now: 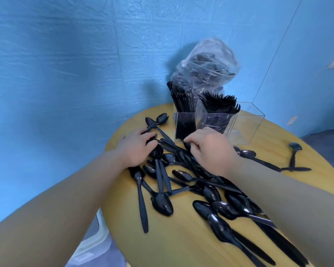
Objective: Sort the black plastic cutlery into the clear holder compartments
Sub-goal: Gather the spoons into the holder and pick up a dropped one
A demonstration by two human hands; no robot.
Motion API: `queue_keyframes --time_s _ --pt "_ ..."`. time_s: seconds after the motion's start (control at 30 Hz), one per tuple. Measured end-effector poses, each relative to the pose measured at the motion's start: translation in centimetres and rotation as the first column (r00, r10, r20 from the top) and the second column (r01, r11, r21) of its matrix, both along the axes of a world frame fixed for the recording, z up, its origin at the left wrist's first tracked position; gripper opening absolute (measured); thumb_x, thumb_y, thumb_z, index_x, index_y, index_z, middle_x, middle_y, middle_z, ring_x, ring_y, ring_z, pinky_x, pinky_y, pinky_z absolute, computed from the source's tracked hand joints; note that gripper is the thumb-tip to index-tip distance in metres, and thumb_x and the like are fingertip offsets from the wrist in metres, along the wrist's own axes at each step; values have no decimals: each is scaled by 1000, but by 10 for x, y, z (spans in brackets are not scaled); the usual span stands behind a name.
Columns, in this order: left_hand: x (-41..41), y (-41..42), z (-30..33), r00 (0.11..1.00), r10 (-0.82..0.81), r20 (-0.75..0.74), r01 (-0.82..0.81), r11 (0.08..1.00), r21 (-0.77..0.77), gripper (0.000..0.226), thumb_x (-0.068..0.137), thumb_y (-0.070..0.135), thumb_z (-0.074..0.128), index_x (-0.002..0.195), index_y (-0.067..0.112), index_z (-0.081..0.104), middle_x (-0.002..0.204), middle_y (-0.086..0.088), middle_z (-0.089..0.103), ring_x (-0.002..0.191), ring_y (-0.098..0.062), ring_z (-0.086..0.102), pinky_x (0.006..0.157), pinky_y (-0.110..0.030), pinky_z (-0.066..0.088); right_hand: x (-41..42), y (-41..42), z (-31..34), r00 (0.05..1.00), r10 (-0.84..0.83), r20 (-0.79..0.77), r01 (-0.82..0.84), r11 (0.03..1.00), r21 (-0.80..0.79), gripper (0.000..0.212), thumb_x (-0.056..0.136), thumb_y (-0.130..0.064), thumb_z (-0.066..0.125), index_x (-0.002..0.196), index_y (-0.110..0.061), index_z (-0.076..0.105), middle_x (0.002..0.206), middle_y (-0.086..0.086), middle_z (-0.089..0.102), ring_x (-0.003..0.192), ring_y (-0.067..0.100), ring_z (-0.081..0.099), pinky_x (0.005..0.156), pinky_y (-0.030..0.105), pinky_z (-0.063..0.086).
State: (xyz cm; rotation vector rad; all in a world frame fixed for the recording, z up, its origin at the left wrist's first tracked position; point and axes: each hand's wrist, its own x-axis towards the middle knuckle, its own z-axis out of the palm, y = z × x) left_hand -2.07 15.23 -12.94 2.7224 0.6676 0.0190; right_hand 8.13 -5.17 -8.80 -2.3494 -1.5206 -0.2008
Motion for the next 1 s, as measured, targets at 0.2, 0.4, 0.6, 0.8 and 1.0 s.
queue_keyframes --time_s 0.2,0.4,0.6,0.8,1.0 --pt "-19 -19 -5 995 66 77 -64 998 -23 48 100 46 28 143 29 39 151 1 31 139 -21 28 113 -46 23 -15 24 -6 999 41 21 -39 993 -111 34 96 -17 40 124 -17 60 118 1 63 103 21 47 90 29 39" --pt "-30 -23 -3 950 192 245 -140 967 -215 35 99 37 36 129 35 54 130 -3 53 122 -25 48 104 -43 37 -19 33 -11 999 10 36 3 935 -355 35 100 -27 27 101 -17 60 103 0 63 91 23 42 84 32 36" --pt "-27 -17 2 906 316 282 -273 945 -182 37 94 42 52 129 31 56 130 4 58 115 -16 54 91 -29 40 -9 22 -8 999 -35 32 42 972 -230 37 99 -28 32 92 -16 67 86 -1 68 92 20 42 79 31 38" --pt "-27 -22 0 903 302 305 -262 951 -164 32 92 43 53 123 35 60 115 17 64 102 -9 58 87 -29 49 -7 39 -9 994 -90 61 97 987 -129 28 98 -25 41 103 -19 67 95 2 70 93 25 54 79 35 48" --pt "-28 -24 2 907 286 308 -235 953 -192 26 88 41 58 114 39 63 104 19 65 96 -5 58 85 -28 49 -11 49 -18 994 -110 4 110 987 -117 24 94 -31 51 108 -20 67 100 0 69 97 23 60 82 33 50"
